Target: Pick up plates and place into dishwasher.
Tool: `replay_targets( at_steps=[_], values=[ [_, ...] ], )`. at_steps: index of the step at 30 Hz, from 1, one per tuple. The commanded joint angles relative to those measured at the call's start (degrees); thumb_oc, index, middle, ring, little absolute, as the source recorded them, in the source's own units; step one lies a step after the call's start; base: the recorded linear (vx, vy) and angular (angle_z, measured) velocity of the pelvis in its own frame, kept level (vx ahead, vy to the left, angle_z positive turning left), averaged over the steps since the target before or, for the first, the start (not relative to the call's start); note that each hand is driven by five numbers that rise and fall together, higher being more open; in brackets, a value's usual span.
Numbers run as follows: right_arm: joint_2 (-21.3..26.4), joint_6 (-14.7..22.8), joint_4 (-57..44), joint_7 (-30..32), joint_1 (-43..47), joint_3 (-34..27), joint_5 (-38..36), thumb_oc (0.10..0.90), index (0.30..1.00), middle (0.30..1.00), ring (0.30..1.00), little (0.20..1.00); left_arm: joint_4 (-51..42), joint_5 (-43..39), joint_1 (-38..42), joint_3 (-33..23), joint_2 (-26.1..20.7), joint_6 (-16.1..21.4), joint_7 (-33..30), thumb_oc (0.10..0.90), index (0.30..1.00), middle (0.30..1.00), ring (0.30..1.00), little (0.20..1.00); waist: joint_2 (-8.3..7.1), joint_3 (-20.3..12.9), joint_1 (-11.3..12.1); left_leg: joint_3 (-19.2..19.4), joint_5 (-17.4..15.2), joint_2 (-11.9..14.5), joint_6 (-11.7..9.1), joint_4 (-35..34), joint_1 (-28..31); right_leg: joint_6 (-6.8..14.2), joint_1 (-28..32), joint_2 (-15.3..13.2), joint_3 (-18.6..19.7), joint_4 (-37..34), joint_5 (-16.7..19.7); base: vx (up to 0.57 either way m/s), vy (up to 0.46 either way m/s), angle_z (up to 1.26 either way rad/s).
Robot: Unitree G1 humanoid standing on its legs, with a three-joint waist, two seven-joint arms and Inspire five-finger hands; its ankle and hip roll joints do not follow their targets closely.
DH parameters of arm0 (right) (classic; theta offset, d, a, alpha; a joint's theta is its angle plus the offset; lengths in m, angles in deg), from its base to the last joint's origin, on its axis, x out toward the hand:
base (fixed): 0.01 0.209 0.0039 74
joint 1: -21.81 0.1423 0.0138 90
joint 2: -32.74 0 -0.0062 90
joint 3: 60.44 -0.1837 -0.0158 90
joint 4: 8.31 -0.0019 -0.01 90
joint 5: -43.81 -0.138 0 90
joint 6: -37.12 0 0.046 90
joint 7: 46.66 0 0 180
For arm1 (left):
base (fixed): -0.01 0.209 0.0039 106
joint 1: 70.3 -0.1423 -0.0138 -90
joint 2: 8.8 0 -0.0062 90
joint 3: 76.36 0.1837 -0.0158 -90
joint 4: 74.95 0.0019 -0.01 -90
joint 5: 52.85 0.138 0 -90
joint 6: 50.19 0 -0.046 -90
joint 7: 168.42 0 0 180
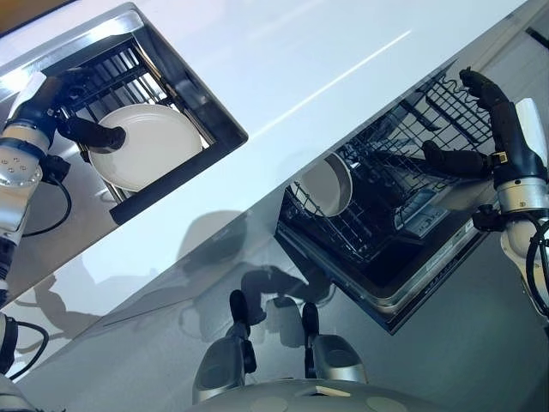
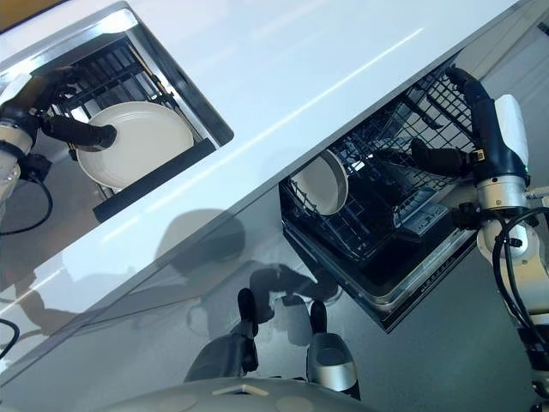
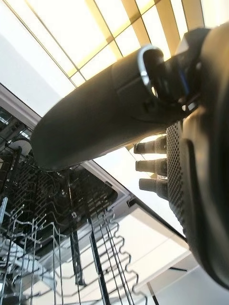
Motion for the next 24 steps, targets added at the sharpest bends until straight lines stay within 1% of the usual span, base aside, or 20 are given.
replay_targets(
  at_steps=[1, 3, 6, 11, 15, 16, 20, 24],
  values=[
    [7.3, 3.1, -3.0, 6.0, 5.9, -2.2, 2.3, 0.800, 0.900, 0.900, 0.900, 0.900, 3.1, 1.1, 8.7, 0.3, -6.1, 1.6, -3.1, 0.800, 0.900, 0.900, 0.900, 0.900, -0.34, -2.6, -0.3, 1.3, -6.9, -1.2, -0.5, 0.2, 4.5, 3.9, -5.3, 1.1, 0.2, 0.8, 6.1, 0.00, 0.000, 0.00],
    [7.7, 2.9, -3.0, 6.7, 5.9, -2.3, 3.4, 0.800, 0.900, 0.900, 0.900, 0.900, 3.5, 1.2, 9.1, 0.6, -6.4, 1.3, -2.6, 0.800, 0.900, 0.900, 0.900, 0.900, -0.49, -2.4, -0.3, 1.4, -6.9, -1.2, -0.5, 0.2, 4.3, 4.0, -5.4, 1.0, 0.1, 0.8, 6.2, 0.00, 0.000, 0.00],
    [8.5, 2.3, -3.4, 6.9, 6.0, -2.2, 2.9, 0.800, 0.900, 0.900, 0.900, 0.900, 4.2, 0.7, 10.1, 1.4, -6.8, 0.6, -1.6, 0.800, 0.900, 0.900, 0.900, 0.900, -0.62, -2.2, -0.4, 1.4, -6.8, -1.2, -0.5, 0.1, 4.3, 4.1, -5.6, 1.0, 0.0, 0.9, 6.4, 0.00, 0.000, 0.00],
    [8.0, 2.8, -3.1, 7.4, 5.7, -1.9, 3.4, 0.800, 0.900, 0.900, 0.900, 0.900, 4.9, -3.0, 11.3, 2.5, -5.6, -2.7, 2.5, 0.800, 0.900, 0.900, 0.900, 0.900, -0.49, -2.2, -0.6, 1.7, -6.8, -1.2, -0.5, 0.2, 4.5, 4.1, -5.4, 0.9, -0.2, 1.0, 6.4, 0.00, 0.000, 0.00],
    [8.4, 1.6, -3.0, 7.2, 7.4, -0.9, 3.7, 0.800, 0.900, 0.900, 0.900, 0.900, 5.4, -3.0, 13.4, 5.0, -4.6, -6.3, 7.5, 0.800, 0.900, 0.900, 0.900, 0.900, -0.31, -2.0, -0.7, 1.7, -6.8, -1.3, -0.4, 0.3, 4.4, 4.0, -5.5, 0.9, -0.3, 1.3, 6.3, 0.00, 0.000, 0.00],
    [8.8, 0.7, -2.9, 7.2, 8.2, -0.2, 3.7, 0.800, 0.900, 0.900, 0.900, 0.900, 5.8, -3.7, 14.1, 6.2, -4.2, -8.3, 11.2, 0.800, 0.900, 0.900, 0.900, 0.900, -0.23, -1.8, -0.7, 1.8, -6.8, -1.3, -0.4, 0.3, 4.5, 4.1, -5.6, 0.9, -0.4, 1.4, 6.3, 0.00, 0.000, 0.00],
    [8.2, -0.2, -2.6, 7.7, 9.1, 0.7, 4.3, 0.800, 0.900, 0.900, 0.900, 0.900, 5.5, -4.7, 14.7, 8.1, -3.2, -12.2, 17.3, 0.800, 0.900, 0.900, 0.900, 0.900, -0.12, -1.8, -0.6, 1.7, -6.9, -1.4, -0.3, 0.3, 4.8, 4.2, -5.3, 0.8, -0.7, 1.3, 6.4, 0.00, 0.000, 0.00],
    [7.8, -0.8, -3.1, 8.0, 9.4, 1.1, 4.4, 0.800, 0.900, 0.900, 0.900, 0.900, 4.6, -3.9, 14.0, 8.6, -2.3, -13.1, 18.9, 0.800, 0.900, 0.900, 0.900, 0.900, 0.01, -2.1, -0.5, 1.8, -7.0, -1.5, -0.3, 0.3, 5.2, 4.2, -4.9, 0.8, -0.9, 1.2, 6.4, 0.01, -0.010, 0.00]
  ],
)
